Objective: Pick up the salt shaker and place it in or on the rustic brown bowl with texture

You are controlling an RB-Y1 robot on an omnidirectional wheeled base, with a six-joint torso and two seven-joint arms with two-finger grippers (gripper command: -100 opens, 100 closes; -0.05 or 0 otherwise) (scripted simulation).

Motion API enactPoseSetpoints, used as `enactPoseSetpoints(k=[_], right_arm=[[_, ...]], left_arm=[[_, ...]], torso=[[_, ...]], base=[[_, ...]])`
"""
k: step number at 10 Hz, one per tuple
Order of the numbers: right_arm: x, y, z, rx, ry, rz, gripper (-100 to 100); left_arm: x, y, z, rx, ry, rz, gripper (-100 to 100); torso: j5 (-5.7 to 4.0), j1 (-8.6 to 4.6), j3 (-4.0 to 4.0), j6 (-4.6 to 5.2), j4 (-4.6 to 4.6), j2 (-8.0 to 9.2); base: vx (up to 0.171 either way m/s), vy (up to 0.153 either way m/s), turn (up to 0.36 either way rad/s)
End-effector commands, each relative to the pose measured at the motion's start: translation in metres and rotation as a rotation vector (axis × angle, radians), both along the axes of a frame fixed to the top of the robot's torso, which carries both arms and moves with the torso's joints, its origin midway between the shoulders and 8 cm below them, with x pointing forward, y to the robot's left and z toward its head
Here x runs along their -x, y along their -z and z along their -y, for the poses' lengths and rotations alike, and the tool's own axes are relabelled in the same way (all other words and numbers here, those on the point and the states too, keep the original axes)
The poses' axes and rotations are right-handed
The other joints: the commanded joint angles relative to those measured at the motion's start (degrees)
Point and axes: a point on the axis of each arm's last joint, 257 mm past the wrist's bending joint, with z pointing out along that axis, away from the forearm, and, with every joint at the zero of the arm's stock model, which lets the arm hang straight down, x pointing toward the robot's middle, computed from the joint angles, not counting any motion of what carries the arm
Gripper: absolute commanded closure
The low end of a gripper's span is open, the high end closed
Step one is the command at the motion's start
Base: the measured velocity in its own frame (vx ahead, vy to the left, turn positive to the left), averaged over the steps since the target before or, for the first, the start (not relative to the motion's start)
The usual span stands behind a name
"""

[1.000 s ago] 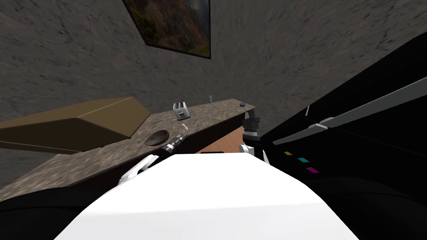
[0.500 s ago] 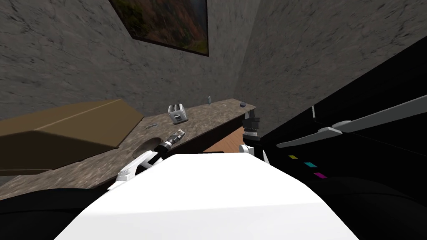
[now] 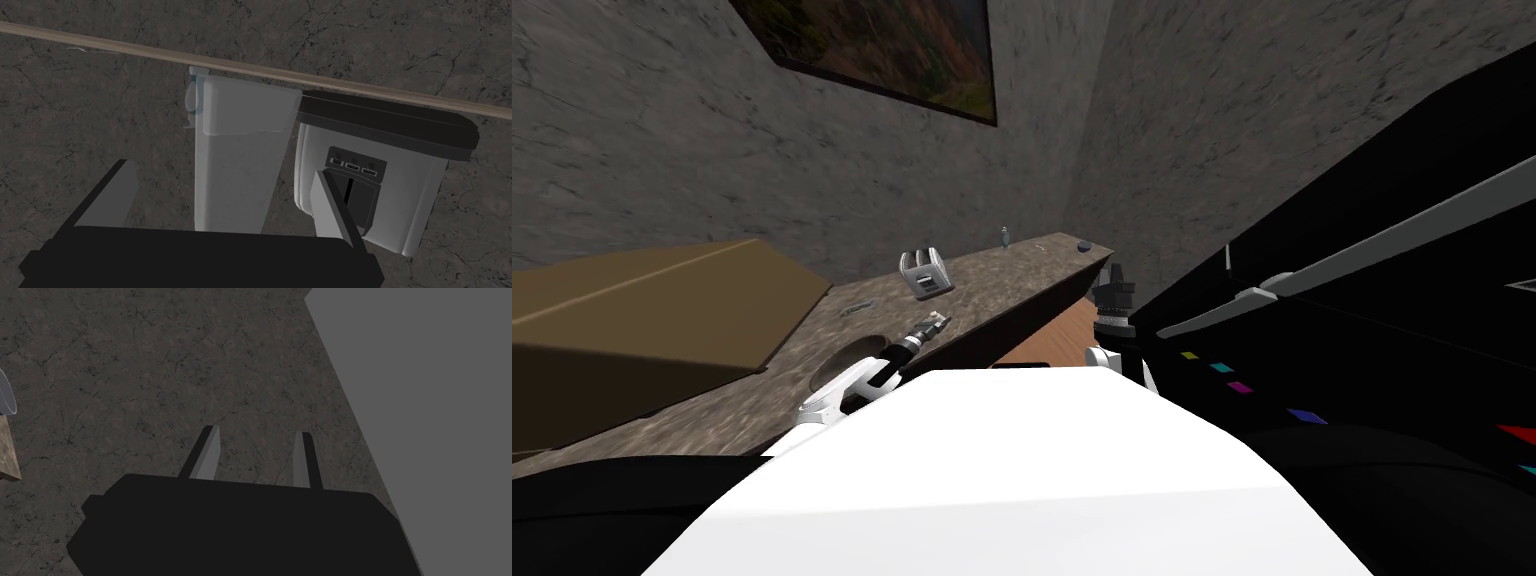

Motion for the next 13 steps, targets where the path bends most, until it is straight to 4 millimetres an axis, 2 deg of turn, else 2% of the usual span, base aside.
enactPoseSetpoints(k=[1,3,4,5,9,10,11,13], right_arm=[[0.0,0.0,0.0,0.0,0.0,0.0,0],[0.0,0.0,0.0,0.0,0.0,0.0,0],[0.0,0.0,0.0,0.0,0.0,0.0,0],[0.0,0.0,0.0,0.0,0.0,0.0,0],[0.0,0.0,0.0,0.0,0.0,0.0,0],[0.0,0.0,0.0,0.0,0.0,0.0,0],[0.0,0.0,0.0,0.0,0.0,0.0,0],[0.0,0.0,0.0,0.0,0.0,0.0,0]], left_arm=[[-0.005,0.0,-0.011,0.0,-0.022,0.0,-100],[-0.013,0.0,-0.029,0.001,-0.061,0.003,-100],[-0.012,0.0,-0.025,0.001,-0.052,0.002,-100],[-0.013,0.0,-0.026,0.001,-0.054,0.002,100],[-0.013,0.0,-0.026,-0.001,-0.054,0.002,100],[-0.013,0.0,-0.026,0.0,-0.054,0.002,0],[-0.008,0.001,-0.017,0.0,-0.035,0.001,100],[-0.003,0.0,-0.005,0.0,-0.009,0.0,100]], torso=[[0.0,0.0,0.0,0.0,0.0,0.0],[0.0,0.0,-0.03,0.03,-0.01,-0.04],[0.0,-0.02,-0.02,0.01,-0.01,-0.03],[0.0,0.03,-0.07,-0.03,-0.03,-0.13],[0.04,0.1,-0.17,-0.01,-0.07,-0.29],[0.03,0.09,-0.17,-0.02,-0.07,-0.3],[0.03,0.09,-0.17,-0.02,-0.07,-0.3],[0.04,0.16,-0.27,-0.09,-0.11,-0.47]], base=[[-0.056,-0.017,-0.117],[-0.078,-0.022,-0.21],[-0.032,-0.01,-0.033],[-0.006,-0.001,0.011],[0.0,0.0,0.0],[0.0,0.0,0.0],[0.038,0.016,0.215],[0.079,0.015,0.156]])
